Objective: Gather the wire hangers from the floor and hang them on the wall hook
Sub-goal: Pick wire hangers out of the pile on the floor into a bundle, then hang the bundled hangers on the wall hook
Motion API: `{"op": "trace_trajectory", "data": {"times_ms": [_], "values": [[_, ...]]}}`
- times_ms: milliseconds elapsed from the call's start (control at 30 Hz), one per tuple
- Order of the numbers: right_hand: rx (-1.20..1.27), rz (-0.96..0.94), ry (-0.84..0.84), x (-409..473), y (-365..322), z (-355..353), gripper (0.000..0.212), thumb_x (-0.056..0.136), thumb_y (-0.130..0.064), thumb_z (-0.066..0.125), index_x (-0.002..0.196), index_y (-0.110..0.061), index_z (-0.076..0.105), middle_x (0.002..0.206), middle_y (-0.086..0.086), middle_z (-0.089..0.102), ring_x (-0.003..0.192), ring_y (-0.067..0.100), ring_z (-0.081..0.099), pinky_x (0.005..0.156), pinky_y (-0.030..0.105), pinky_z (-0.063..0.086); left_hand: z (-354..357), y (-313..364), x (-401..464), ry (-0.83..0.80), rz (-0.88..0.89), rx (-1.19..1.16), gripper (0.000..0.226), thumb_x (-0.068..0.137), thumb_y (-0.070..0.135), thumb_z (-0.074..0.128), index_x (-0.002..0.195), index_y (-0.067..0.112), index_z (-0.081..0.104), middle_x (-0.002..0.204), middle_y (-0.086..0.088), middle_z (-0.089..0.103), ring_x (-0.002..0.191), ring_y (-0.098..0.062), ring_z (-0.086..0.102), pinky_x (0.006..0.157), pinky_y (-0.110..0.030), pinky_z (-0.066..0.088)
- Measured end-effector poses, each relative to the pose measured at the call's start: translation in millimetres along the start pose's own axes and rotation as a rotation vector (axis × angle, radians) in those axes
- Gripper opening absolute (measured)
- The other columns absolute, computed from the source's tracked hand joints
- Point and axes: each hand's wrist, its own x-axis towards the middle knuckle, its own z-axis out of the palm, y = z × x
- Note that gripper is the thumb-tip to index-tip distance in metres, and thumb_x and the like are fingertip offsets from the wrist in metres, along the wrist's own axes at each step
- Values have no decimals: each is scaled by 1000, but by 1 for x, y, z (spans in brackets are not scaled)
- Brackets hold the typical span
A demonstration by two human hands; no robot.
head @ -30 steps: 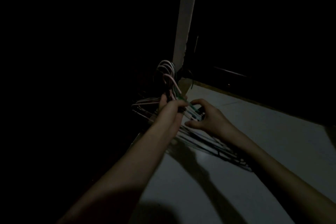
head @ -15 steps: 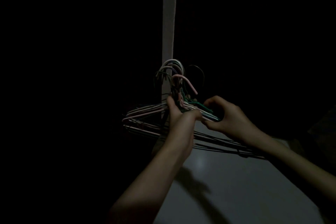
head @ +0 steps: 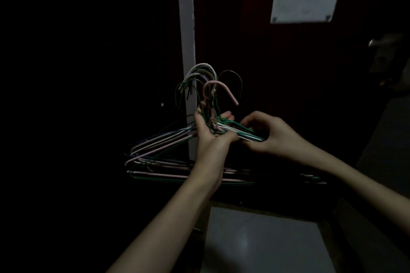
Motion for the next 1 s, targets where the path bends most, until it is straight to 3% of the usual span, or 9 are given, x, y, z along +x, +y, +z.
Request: {"op": "trace_trajectory", "data": {"times_ms": [133,267,433,533,667,1000], "values": [[-4,-12,-32,7,-88,-74,37,74,-5,72,90,-33,54,93,-1,66,86,15,65,82,30,52,34,104,-9,-66,-3,1,93,81,-19,47,149,30,7,125,-7,56,113,-12,57,81,-23,54],[31,-61,-71,-1,-159,-120,36,77,-1,70,92,-29,53,95,4,65,84,13,61,78,25,50,55,187,-32,-116,15,18,86,82,-22,45,148,21,10,122,-9,56,116,-19,56,79,-21,52],[112,-144,-100,-17,-219,-142,31,78,1,69,95,-21,55,94,6,65,82,8,60,75,18,48,65,251,-70,-75,81,14,78,82,-22,46,142,22,22,121,-12,57,118,-25,56,80,-25,53],[148,-205,-148,-33,-241,-139,33,76,0,70,93,-24,55,92,3,65,80,4,60,75,15,48,66,269,-105,19,159,62,67,85,-15,50,137,21,28,120,-11,59,114,-23,58,87,-29,52],[176,-284,-187,-60,-257,-127,35,75,-1,71,90,-28,56,91,2,66,83,8,62,79,27,51,73,277,-157,193,233,113,57,90,-7,51,132,26,31,117,-7,62,116,-24,58,102,-40,44],[309,-516,-439,-121,-361,-76,37,75,-7,73,96,-32,57,98,-2,66,91,10,64,84,28,53,54,344,-295,603,379,41,59,91,-9,46,139,23,34,124,-12,59,114,-17,58,94,-30,47]]}}
